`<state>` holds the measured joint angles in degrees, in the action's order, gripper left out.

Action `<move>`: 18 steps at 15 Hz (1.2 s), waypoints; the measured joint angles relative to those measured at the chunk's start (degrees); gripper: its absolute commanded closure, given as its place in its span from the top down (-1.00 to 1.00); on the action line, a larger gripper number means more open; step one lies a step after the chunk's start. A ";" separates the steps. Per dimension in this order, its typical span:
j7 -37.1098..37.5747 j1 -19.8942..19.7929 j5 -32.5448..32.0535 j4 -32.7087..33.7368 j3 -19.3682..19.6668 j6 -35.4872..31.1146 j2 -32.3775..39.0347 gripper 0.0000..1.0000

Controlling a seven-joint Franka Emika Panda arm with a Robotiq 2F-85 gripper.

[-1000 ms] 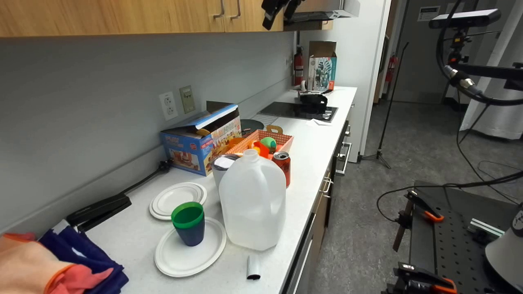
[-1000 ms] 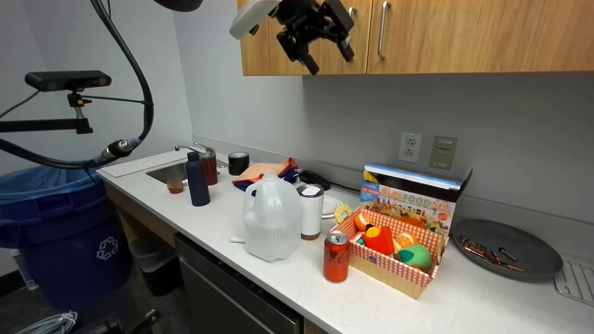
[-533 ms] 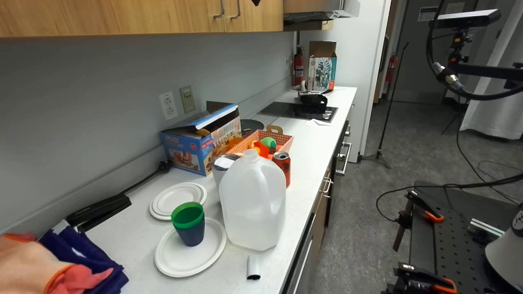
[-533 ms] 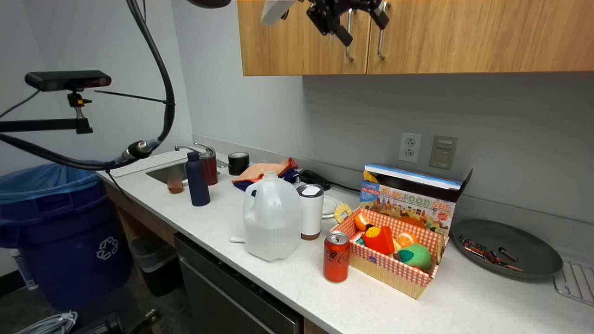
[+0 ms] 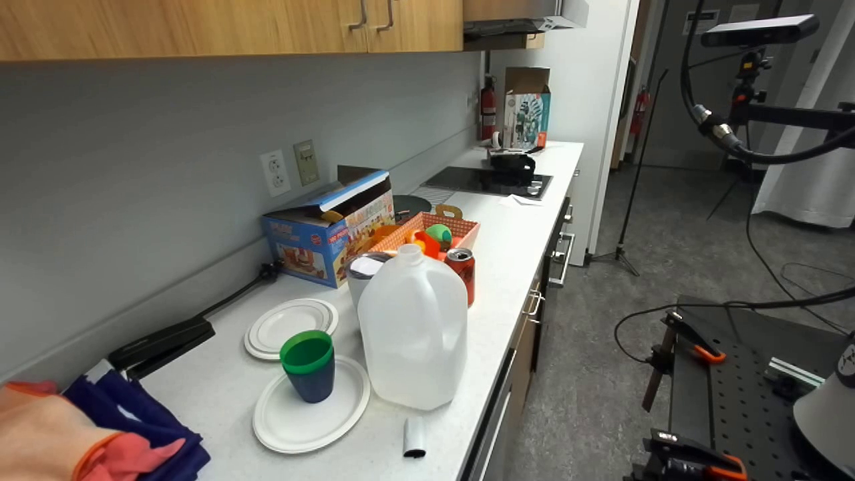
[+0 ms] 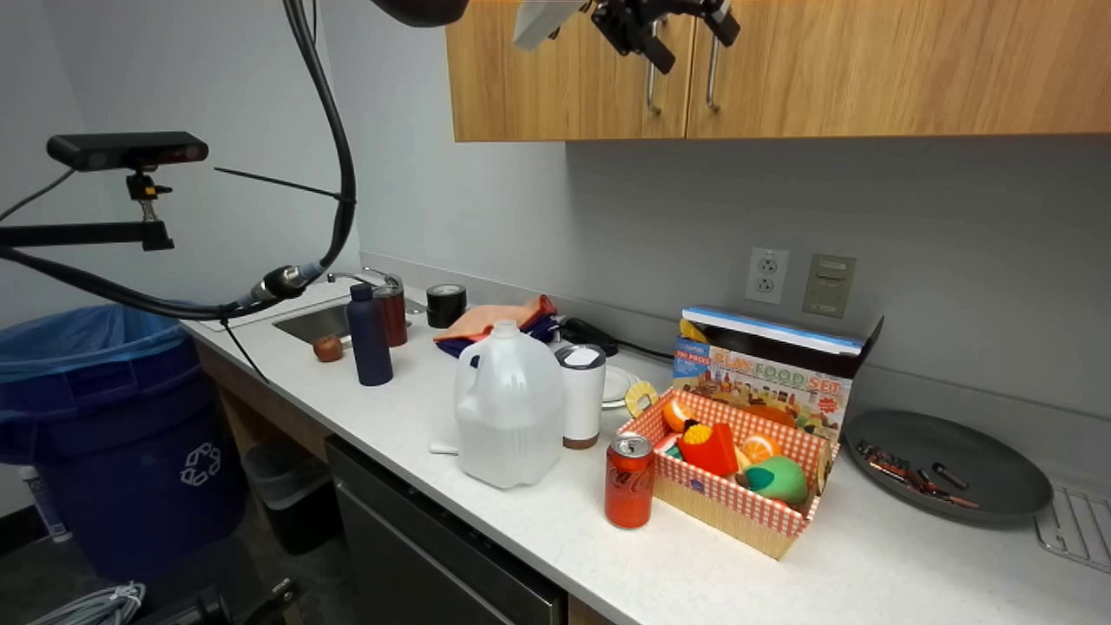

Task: Open the upper cabinet door on the right

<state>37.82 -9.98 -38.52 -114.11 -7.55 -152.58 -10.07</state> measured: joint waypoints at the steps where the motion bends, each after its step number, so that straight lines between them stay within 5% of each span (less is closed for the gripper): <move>1: 1.70 0.00 -1.29 0.32 -0.03 -0.82 0.37 1.00; 18: 18.19 0.01 -18.39 2.94 -0.16 -2.39 2.73 1.00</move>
<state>56.01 -9.97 -56.91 -111.17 -7.71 -154.97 -7.34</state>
